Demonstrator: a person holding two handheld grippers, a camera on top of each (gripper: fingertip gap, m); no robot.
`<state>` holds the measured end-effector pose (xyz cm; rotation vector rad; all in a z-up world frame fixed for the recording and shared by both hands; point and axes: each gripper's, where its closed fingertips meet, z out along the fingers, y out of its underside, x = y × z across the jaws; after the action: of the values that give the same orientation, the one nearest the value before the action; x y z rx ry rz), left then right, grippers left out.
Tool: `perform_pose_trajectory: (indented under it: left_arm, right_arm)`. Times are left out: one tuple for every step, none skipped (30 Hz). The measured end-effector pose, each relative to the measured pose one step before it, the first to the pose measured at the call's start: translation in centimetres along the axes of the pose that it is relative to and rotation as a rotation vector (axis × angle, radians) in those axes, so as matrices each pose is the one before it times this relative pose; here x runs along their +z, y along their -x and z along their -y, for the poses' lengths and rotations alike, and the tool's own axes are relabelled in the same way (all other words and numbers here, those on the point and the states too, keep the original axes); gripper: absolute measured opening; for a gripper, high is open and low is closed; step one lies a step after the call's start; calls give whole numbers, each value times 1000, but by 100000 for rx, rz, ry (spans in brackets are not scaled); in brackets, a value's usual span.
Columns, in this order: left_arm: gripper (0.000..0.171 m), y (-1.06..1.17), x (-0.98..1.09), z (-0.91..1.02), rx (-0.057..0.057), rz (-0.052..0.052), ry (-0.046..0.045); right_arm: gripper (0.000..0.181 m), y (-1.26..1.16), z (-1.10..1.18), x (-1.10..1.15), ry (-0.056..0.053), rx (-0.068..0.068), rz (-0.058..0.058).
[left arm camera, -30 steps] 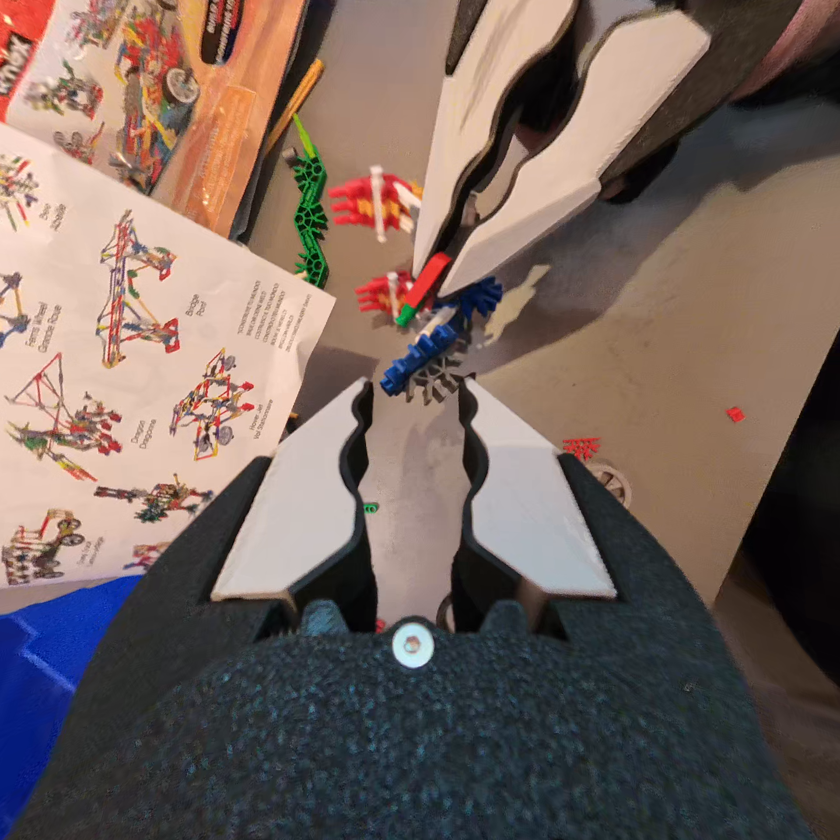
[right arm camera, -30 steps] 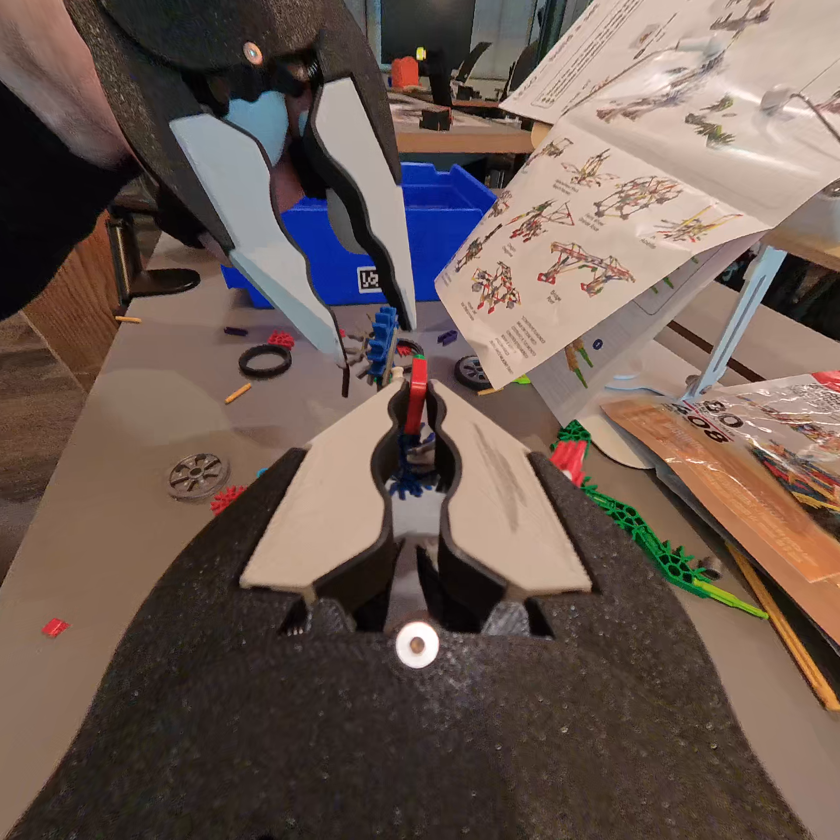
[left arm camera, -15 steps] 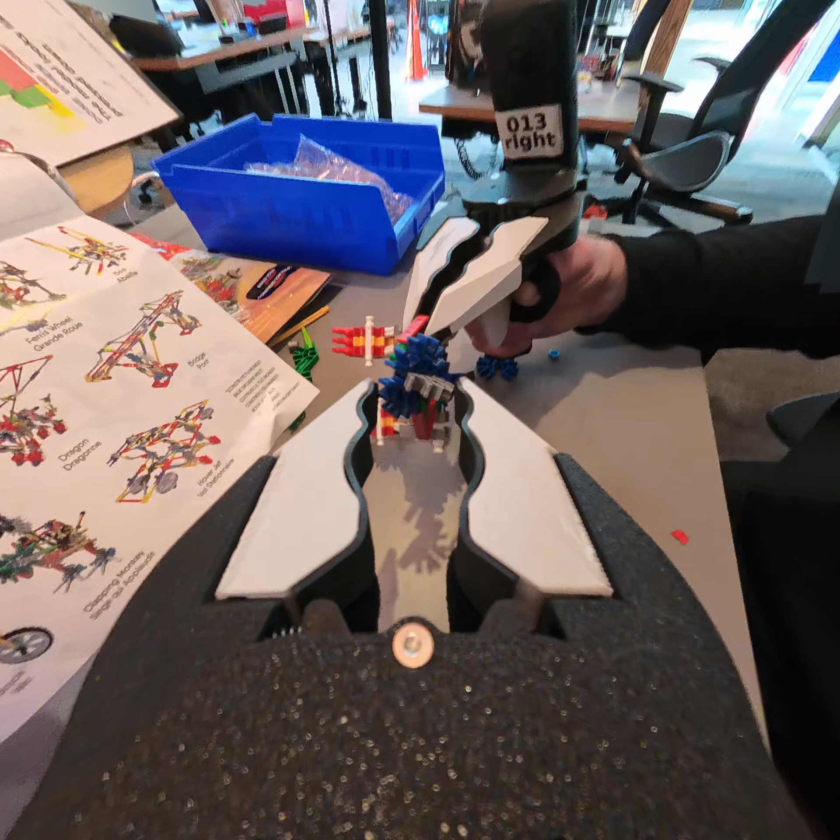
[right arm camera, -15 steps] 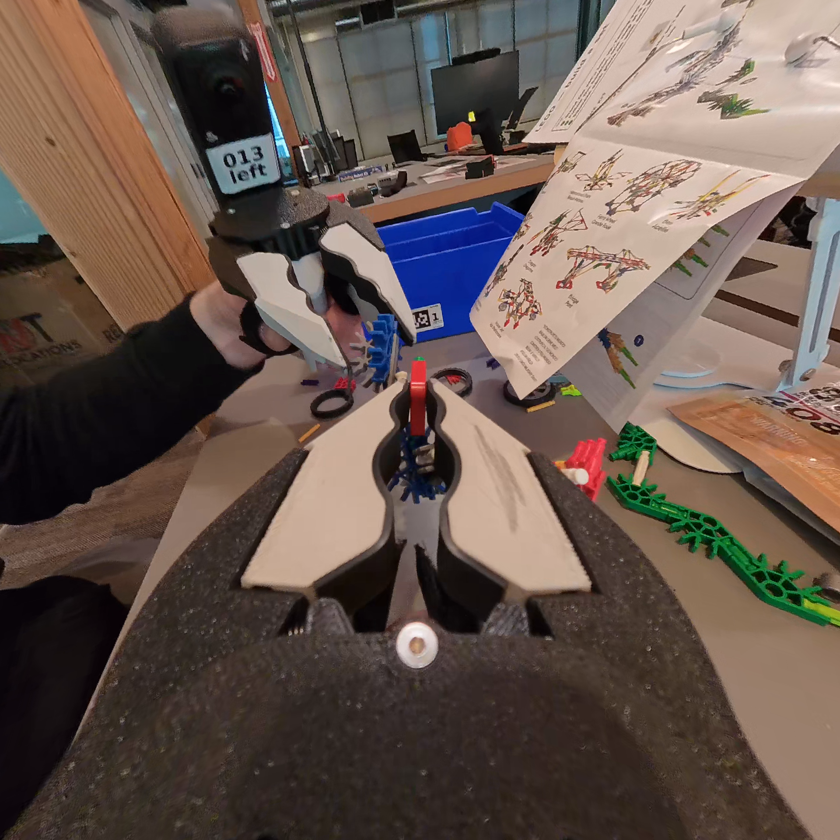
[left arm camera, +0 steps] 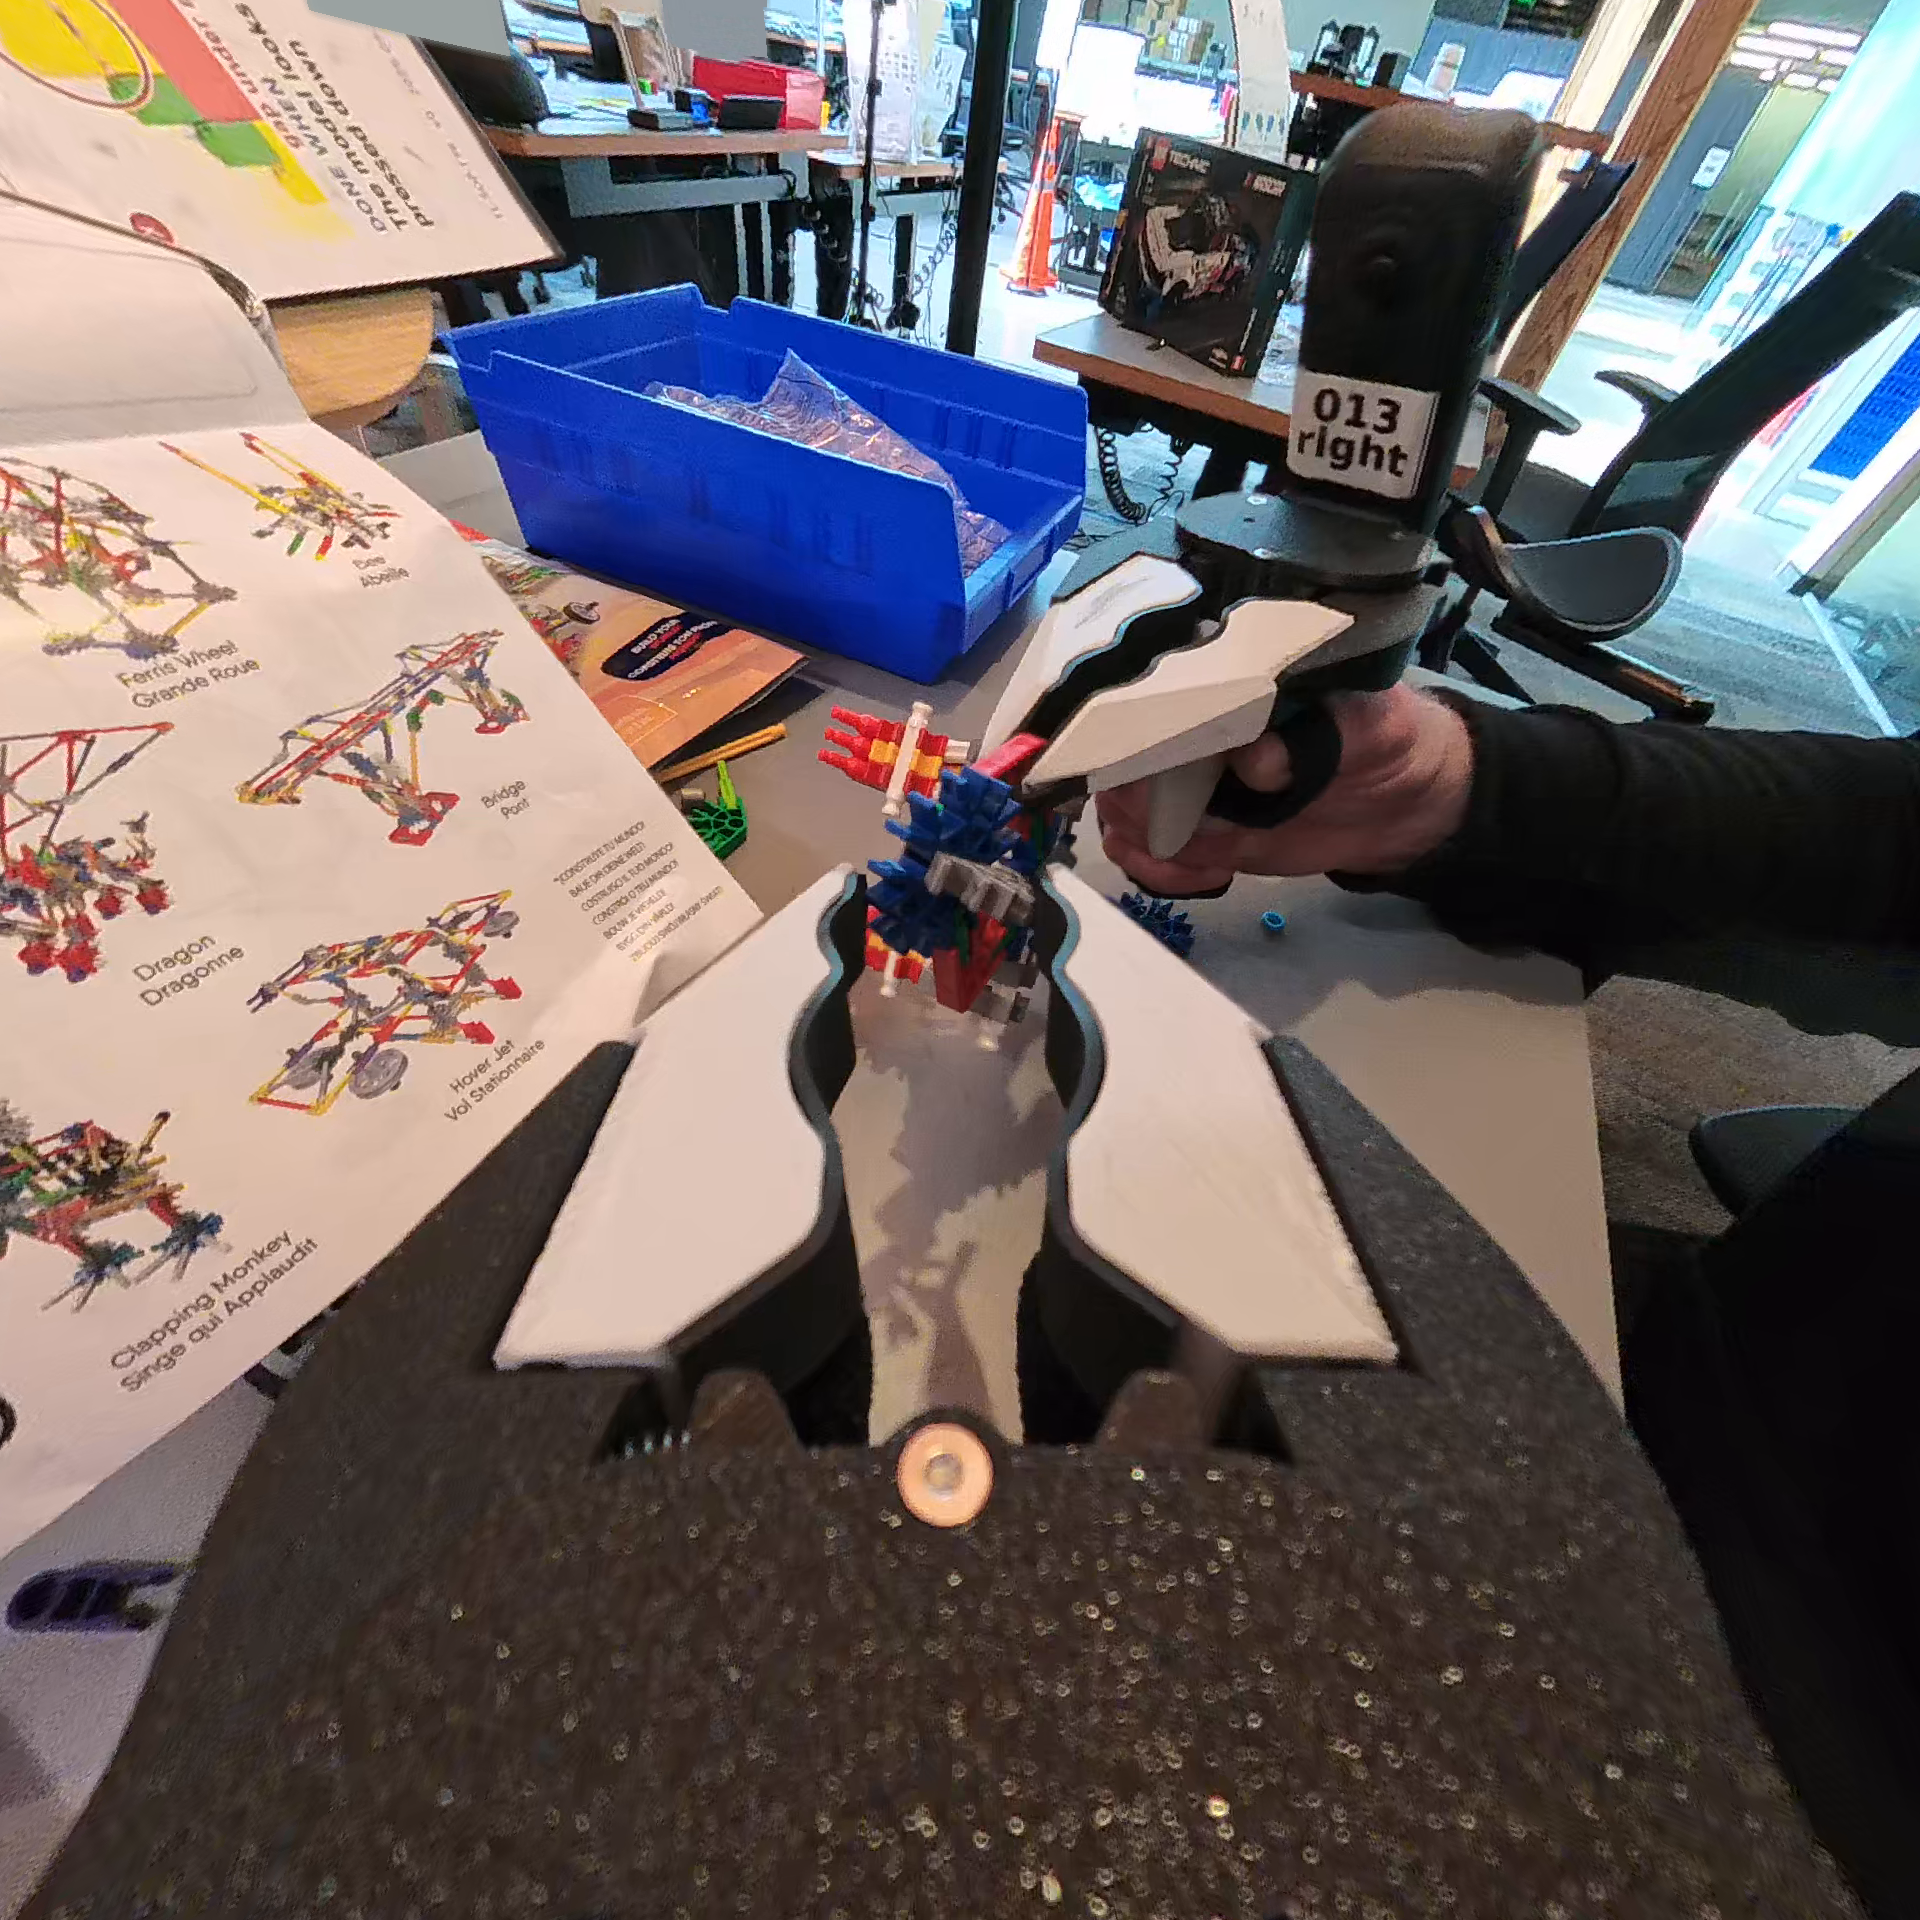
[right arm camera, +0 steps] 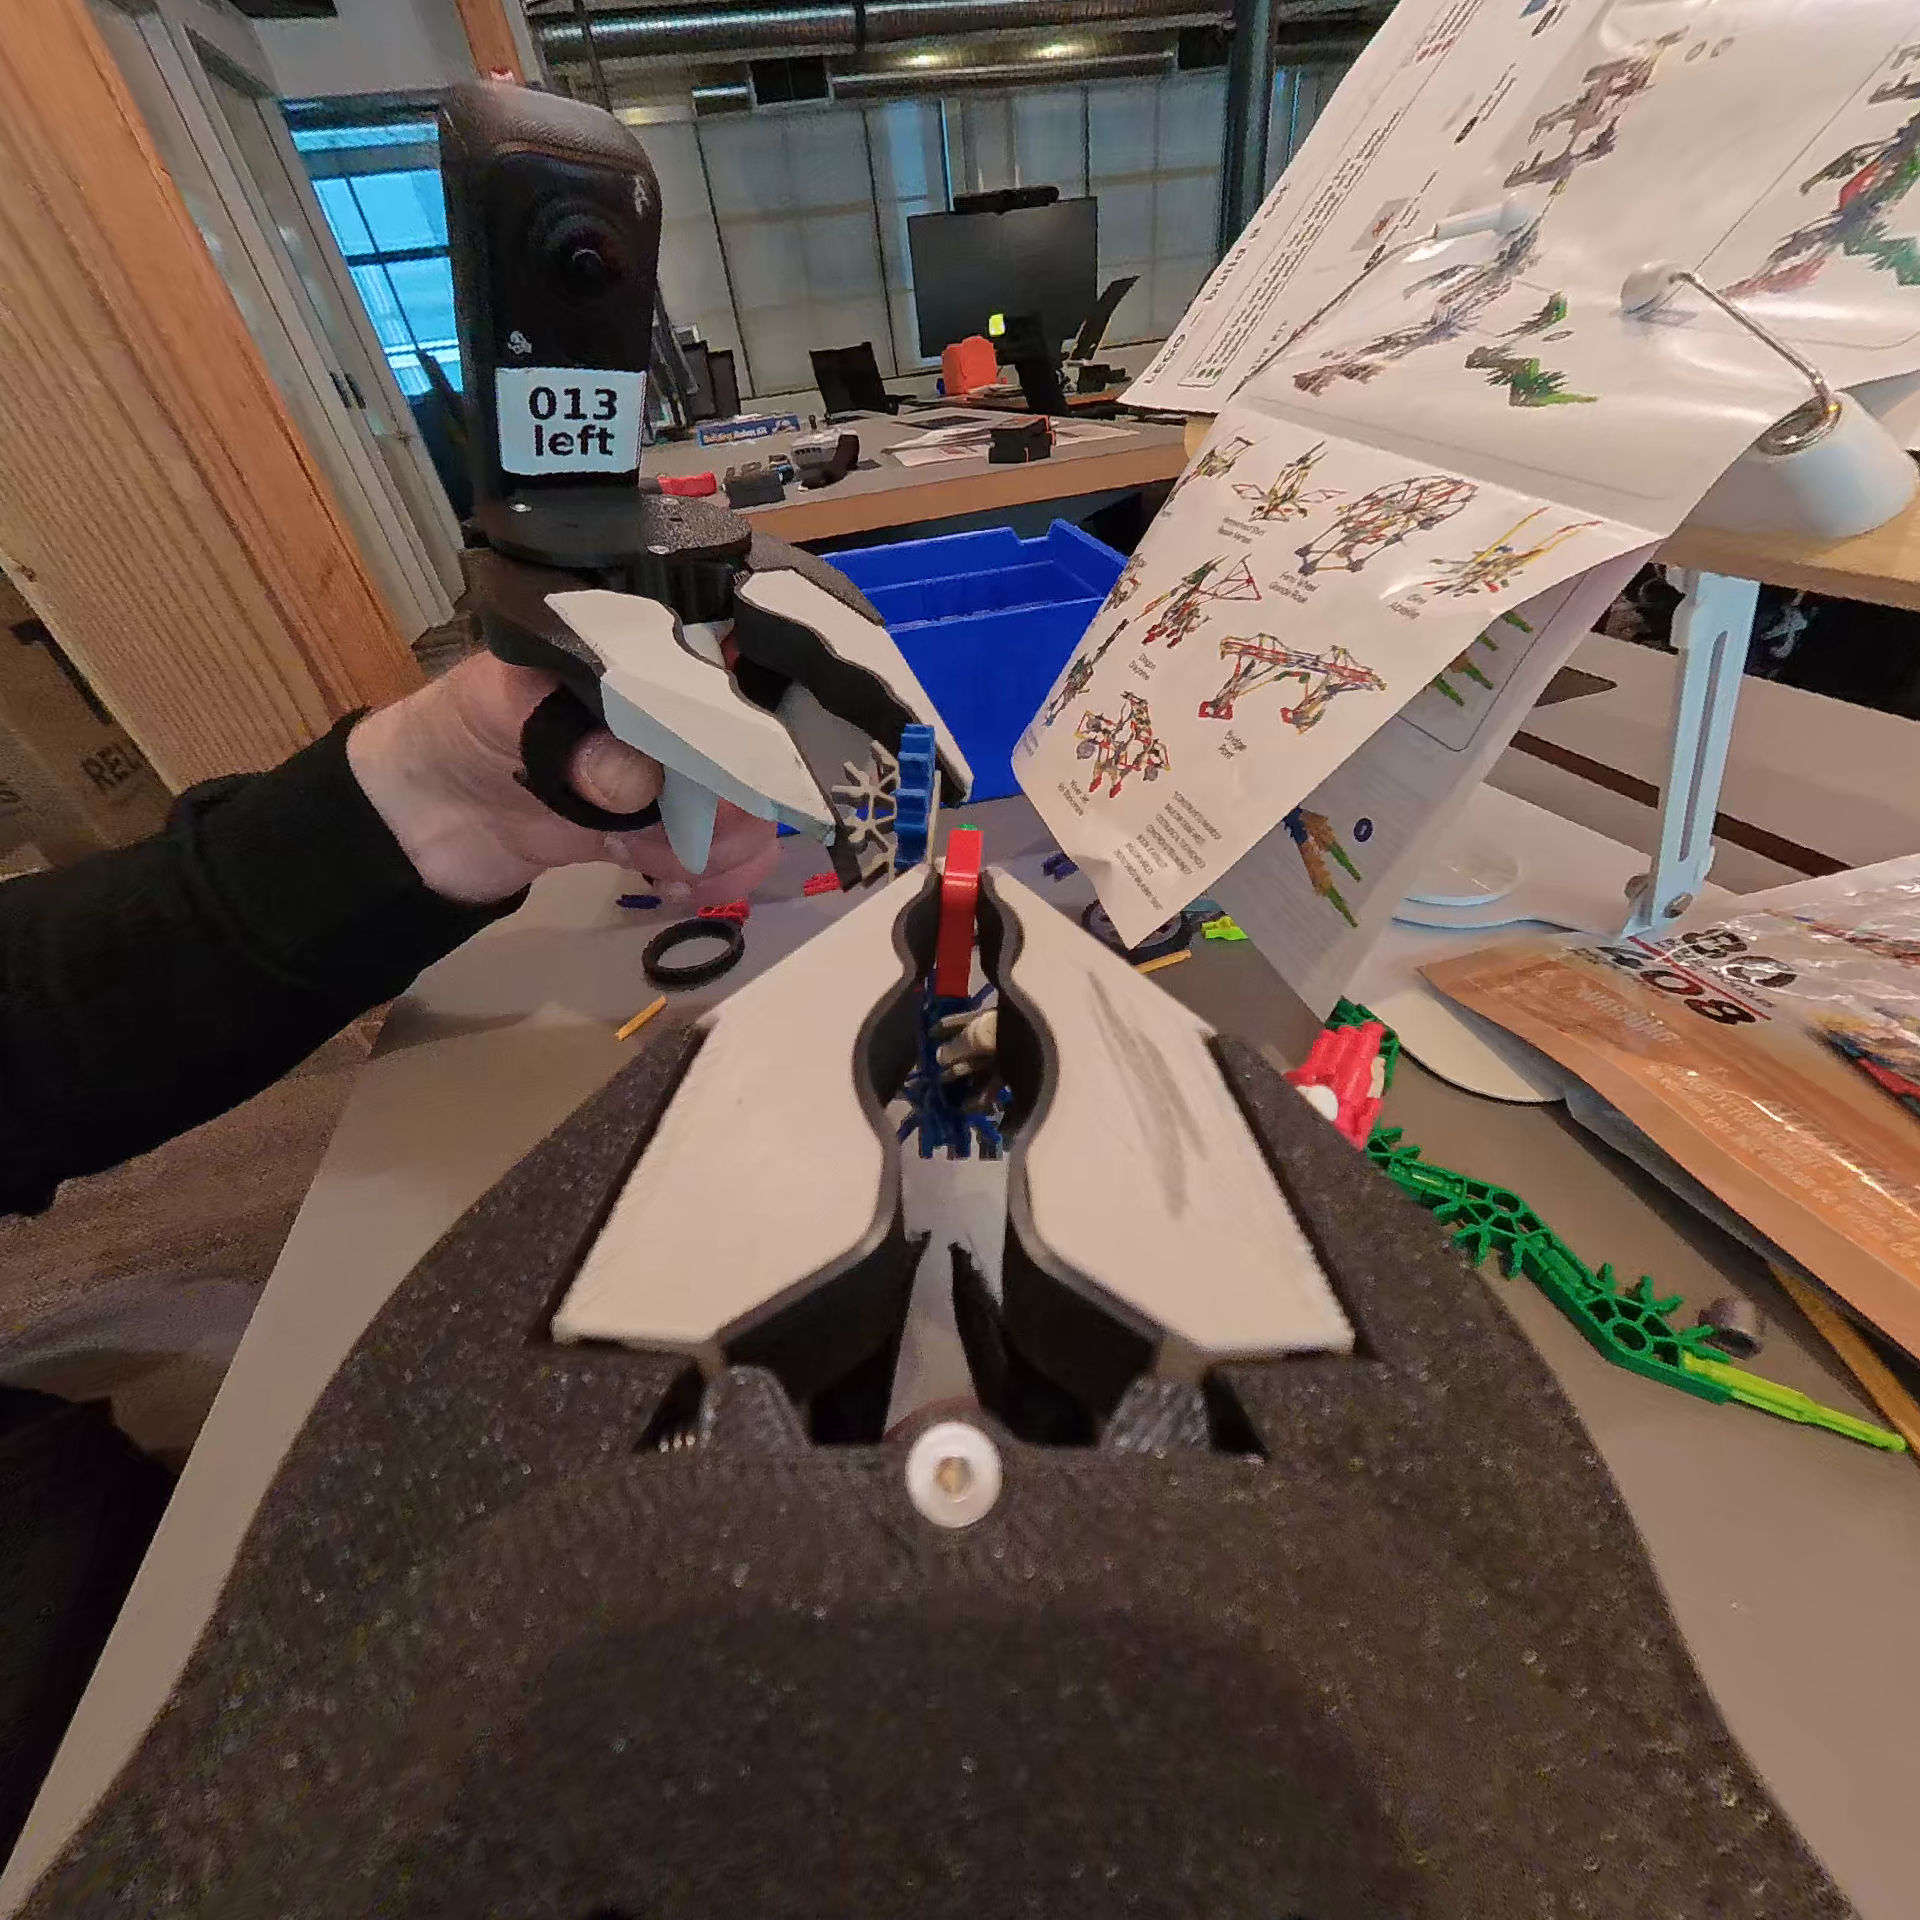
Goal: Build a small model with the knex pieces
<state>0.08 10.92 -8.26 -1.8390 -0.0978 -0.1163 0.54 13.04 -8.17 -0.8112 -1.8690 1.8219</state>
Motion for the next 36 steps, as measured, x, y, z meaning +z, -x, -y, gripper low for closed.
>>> perform_pose_trajectory:
  left_arm:
    - [29,-60,-45,6,-1650,-333,408]
    - [29,-80,-52,152,-1322,-525,-482]
    - [29,-121,-76,85,-467,-979,-192]
    - [29,-56,-104,24,-520,-1088,27]
    - [29,77,-78,59,-1624,-597,-228]
    - [29,54,-22,75,-700,-395,-485]
    - [29,69,34,-205,782,136,1244]
    - [29,112,76,-256,1427,710,1387]
    - [29,-27,96,-154,530,-185,488]
    - [29,-255,107,-119,109,-1766,92]
    - [29,-225,118,-76,-104,-1586,-122]
    - [29,31,119,-63,-1111,-194,-109]
    - [29,30,64,-22,-843,-115,-188]
    - [29,208,48,-112,-692,988,469]
    - [29,124,9,-94,-683,351,415]
    - [29,-149,-13,77,-1122,-1372,-697]
    - [29,-20,-26,51,-387,-296,-478]
    - [29,57,0,-123,6,328,697]
    - [29,-42,2,-25,-192,-239,44]
    - [29,-131,27,8,-301,-805,-83]
    - [29,-18,39,-7,20,-96,49]
    - [29,26,1,100,69,-99,-671]
    - [29,-198,7,169,-610,-1848,-1151]
    - [29,-154,17,272,-695,-1607,-1920]
    - [29,-179,16,265,-370,-1795,-1885]
    - [29,-223,46,198,89,-2074,-1695]
    - [29,-195,56,123,-870,-2236,-1380]
    - [29,-122,30,177,-1394,-1943,-1896]
    - [29,-145,3,184,-907,-2033,-2045]
    - [29,-96,-29,194,-503,-1553,-1909]
    - [27,-84,-79,248,144,-1176,-2208]
    - [25,-159,-83,257,-331,-1613,-2258]
    - [26,-165,-98,176,-103,-1550,-1553]
    - [26,-41,-71,74,229,-418,-847]
    - [26,-49,-17,50,291,-316,-651]
    - [27,-101,-17,80,179,-591,-798]
  right_arm:
    - [6,40,49,-47,71,-588,6]
    - [6,20,92,-11,-268,-897,-432]
    - [6,24,44,30,-116,-55,-62]
    - [7,21,11,9,185,335,375]
    - [8,10,23,-13,331,271,554]
    - [12,25,-9,-27,503,310,750]
    - [15,56,-166,5,1344,444,1147]
    - [18,78,-408,61,2440,719,1592]
    - [22,166,-601,127,3297,1574,2561]
    - [27,196,-654,191,3433,2490,3140]
    - [28,142,-432,191,2337,2306,2471]
    - [28,81,-173,116,700,1282,1275]
    - [27,147,-241,114,919,562,1362]
    - [22,60,-445,152,2146,444,881]
    - [20,31,-481,219,2272,549,646]
    - [20,190,-382,236,1692,868,1479]
    - [20,180,-304,238,1333,981,1270]
    - [23,-29,-432,238,2084,950,130]
    - [26,-12,-366,228,1834,936,502]
    - [30,-44,-155,208,502,884,350]
    - [31,-29,-18,130,-331,256,438]
    - [33,-3,143,47,-1092,-77,500]
    - [32,235,318,-16,-2202,411,2040]
    - [29,344,313,-26,-2095,1043,2810]
    - [28,230,172,15,-1255,995,2080]
    - [27,134,122,13,-810,349,1150]
    - [21,145,122,-5,-949,-425,660]
    - [20,178,135,-29,-912,-332,862]
    - [20,180,157,-71,-714,90,1105]
    - [18,77,173,-120,-635,-251,333]
    - [16,-21,230,-138,-820,-324,-489]
    - [11,5,274,-121,-1311,-405,-538]
    - [9,45,283,-106,-1328,-193,-312]
    - [8,32,158,-83,-523,-90,-80]
    - [8,2,110,-35,-209,-457,-402]
    - [7,-43,73,1,-102,-507,-861]
